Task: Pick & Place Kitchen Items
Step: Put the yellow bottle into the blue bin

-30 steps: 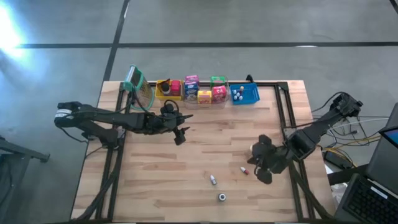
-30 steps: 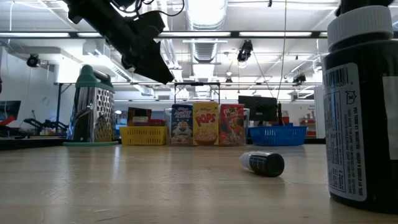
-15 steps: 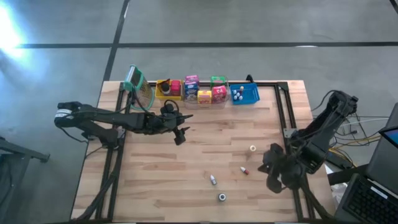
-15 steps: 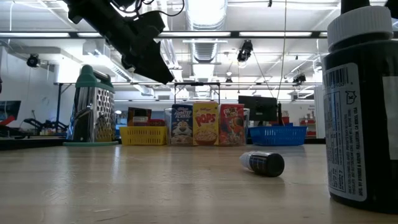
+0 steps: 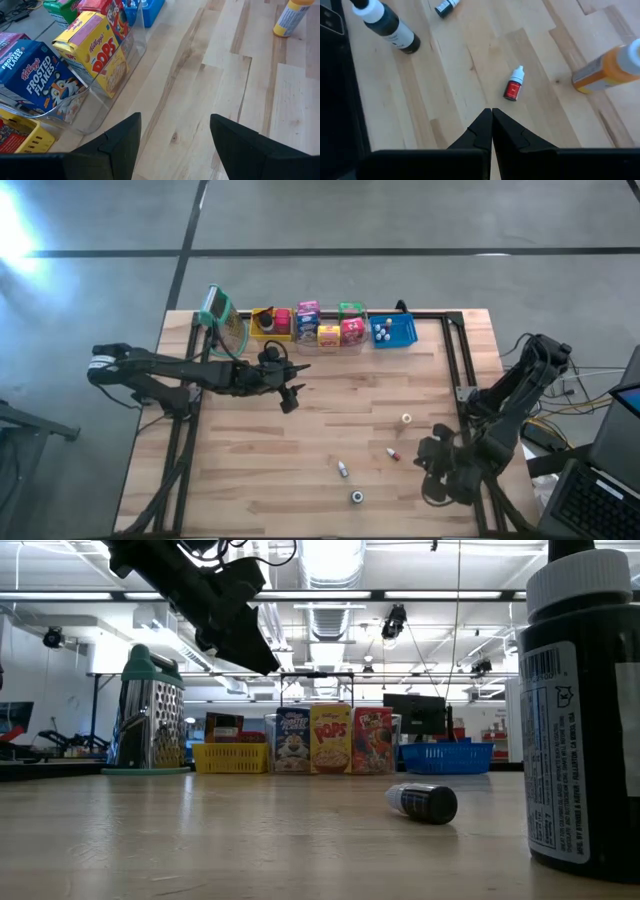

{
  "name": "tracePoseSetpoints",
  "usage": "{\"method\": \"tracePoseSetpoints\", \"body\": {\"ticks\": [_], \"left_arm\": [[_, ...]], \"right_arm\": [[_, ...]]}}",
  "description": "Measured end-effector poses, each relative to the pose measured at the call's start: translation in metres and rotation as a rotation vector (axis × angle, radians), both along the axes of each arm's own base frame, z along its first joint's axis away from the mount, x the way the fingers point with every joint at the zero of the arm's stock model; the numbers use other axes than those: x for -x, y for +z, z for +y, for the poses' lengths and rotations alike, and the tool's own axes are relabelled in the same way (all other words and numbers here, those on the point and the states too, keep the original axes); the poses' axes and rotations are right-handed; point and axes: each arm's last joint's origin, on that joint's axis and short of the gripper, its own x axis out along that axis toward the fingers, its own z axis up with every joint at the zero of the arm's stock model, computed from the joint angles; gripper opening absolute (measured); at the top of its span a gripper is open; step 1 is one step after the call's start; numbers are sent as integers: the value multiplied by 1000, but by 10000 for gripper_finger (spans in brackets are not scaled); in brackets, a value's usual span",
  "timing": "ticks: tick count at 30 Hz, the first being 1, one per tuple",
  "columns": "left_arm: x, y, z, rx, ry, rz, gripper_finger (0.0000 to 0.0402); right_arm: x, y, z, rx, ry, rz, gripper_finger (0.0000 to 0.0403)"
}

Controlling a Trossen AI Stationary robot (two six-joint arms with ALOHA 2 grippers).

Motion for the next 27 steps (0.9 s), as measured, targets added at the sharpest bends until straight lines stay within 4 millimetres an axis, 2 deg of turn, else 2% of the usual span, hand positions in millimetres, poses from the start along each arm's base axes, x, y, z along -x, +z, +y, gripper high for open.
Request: {"method": "tracePoseSetpoints", "body": {"ticks": [7,13,21,27], "left_arm": [[0,0,0,0,0,0,243],[0,0,0,0,0,0,243],[0,0,0,0,0,0,243],[0,0,0,0,0,0,243]], "right_arm": [[-8,-14,7,42,0,22,46],[-10,-11,1,79,7,7,100],[0,5,-30,153,-125,20,153],[-9,16,-57,125,-196,31,170]]}}
